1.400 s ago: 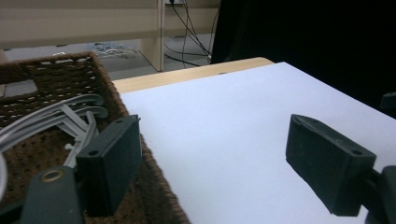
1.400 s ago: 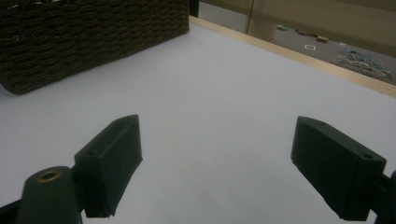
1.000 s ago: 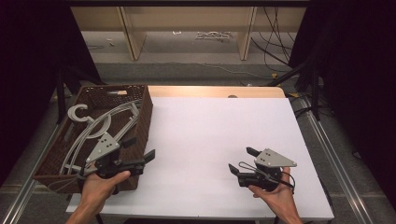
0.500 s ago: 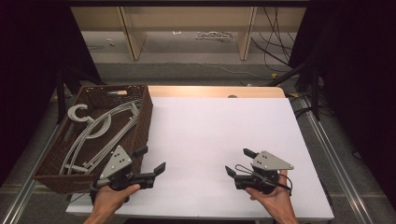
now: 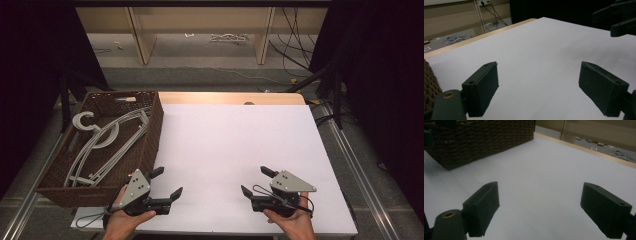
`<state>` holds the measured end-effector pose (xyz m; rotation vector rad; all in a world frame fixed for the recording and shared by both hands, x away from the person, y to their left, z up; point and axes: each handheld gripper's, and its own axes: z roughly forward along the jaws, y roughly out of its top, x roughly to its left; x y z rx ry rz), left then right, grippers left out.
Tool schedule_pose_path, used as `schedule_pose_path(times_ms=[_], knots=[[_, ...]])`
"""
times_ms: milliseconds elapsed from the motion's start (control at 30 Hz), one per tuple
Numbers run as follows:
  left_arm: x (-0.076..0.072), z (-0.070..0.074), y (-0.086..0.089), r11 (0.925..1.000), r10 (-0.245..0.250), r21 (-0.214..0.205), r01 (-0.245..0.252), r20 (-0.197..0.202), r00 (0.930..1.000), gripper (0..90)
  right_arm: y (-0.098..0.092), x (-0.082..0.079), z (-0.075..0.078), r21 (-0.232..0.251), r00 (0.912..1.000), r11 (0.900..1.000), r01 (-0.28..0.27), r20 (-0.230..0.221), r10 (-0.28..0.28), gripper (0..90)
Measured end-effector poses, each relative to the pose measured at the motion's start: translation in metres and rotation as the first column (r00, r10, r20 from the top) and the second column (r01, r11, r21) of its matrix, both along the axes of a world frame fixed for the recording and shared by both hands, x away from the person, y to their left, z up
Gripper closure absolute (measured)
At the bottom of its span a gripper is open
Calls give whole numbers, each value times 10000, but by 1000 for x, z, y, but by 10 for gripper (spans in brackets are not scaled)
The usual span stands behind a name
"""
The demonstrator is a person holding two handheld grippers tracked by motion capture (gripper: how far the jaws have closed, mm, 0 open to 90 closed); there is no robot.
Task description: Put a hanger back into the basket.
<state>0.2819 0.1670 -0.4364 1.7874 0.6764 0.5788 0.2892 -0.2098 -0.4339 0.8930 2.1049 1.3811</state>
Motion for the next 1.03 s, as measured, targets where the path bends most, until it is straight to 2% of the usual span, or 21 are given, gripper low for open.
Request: schedule_pose_path(times_ms=[100, 133, 167, 200, 267, 300, 367, 400, 433, 467, 500, 600, 633, 667, 700, 733, 767, 800, 867, 1000, 1033], knots=[[-1, -1, -2, 9998, -57, -180, 56, -92, 9999, 160, -1, -6, -2, 47, 9999, 9999, 94, 128, -95, 162], [-1, -1, -2, 9999, -103, -82, 103, -2, 9999, 159, -2, -9, -2, 97, 10000, 9999, 89, 43, -89, 162], [-1, -1, -3, 9998, -105, -173, 103, -69, 9999, 159, -2, -10, -2, 182, 9996, 9996, 211, 184, -215, 162], [-1, -1, -2, 9992, -100, -380, 92, -210, 9997, 159, -3, -12, -2, 257, 9998, 9995, 180, 0, -180, 162], [1, 0, 0, 9980, 19, -624, -25, -96, 10000, 159, -4, -13, -1, 280, 9998, 9994, 205, 28, -206, 162], [2, 0, 1, 9984, 111, -561, -109, 45, 9999, 159, -4, -12, -1, 260, 9997, 9994, 207, 138, -211, 162], [3, 0, 3, 9974, 249, -676, -252, -48, 9997, 159, -3, -12, -1, 219, 9998, 9996, 178, 58, -179, 162], [4, 0, 4, 9978, 226, -624, -223, 41, 9997, 159, -3, -11, -2, 209, 9995, 9997, 155, 260, -160, 162], [4, 0, 4, 9962, 262, -833, -263, -27, 9997, 159, -2, -12, -1, 192, 9998, 9997, 130, 165, -133, 162], [4, 1, 5, 9965, 306, -784, -302, 32, 9995, 160, -1, -12, -2, 166, 9999, 9998, 95, 51, -96, 162], [5, 1, 6, 9965, 329, -777, -321, 81, 9994, 160, -2, -11, -2, 115, 9996, 9999, 53, 275, -56, 162], [5, 1, 6, 9966, 372, -733, -366, 73, 9993, 160, -1, -11, -2, 91, 9998, 9999, 63, 175, -64, 162], [6, 1, 7, 9969, 351, -704, -342, 114, 9993, 160, -1, -10, -2, 141, 9996, 9999, 78, 279, -82, 162], [6, 1, 7, 9969, 346, -706, -336, 134, 9993, 160, 0, -11, -2, 188, 10000, 9998, -18, 85, 16, 162], [6, 1, 7, 9970, 347, -703, -336, 153, 9993, 160, 0, -11, -2, 194, 10000, 9998, -33, 73, 31, 162], [6, 1, 6, 9966, 360, -742, -350, 125, 9993, 160, 0, -10, -2, 214, 9996, 9998, -4, 272, -1, 162], [6, 1, 6, 9963, 366, -782, -357, 101, 9993, 160, 0, -11, -2, 224, 10000, 9997, -61, 63, 59, 162], [6, 1, 6, 9964, 360, -772, -351, 98, 9993, 160, -1, -10, -2, 77, 9995, 10000, 57, 298, -60, 162], [5, 0, 5, 9962, 350, -797, -343, 73, 9994, 160, -1, -11, -2, 127, 10000, 9999, 57, 44, -57, 162], [5, 0, 5, 9963, 305, -806, -297, 91, 9995, 160, 0, -11, -2, 161, 10000, 9999, 51, 36, -51, 162], [6, 0, 4, 9958, 237, -891, -225, 119, 9996, 160, 0, -10, -2, 134, 9997, 9999, 108, 197, -111, 162]])
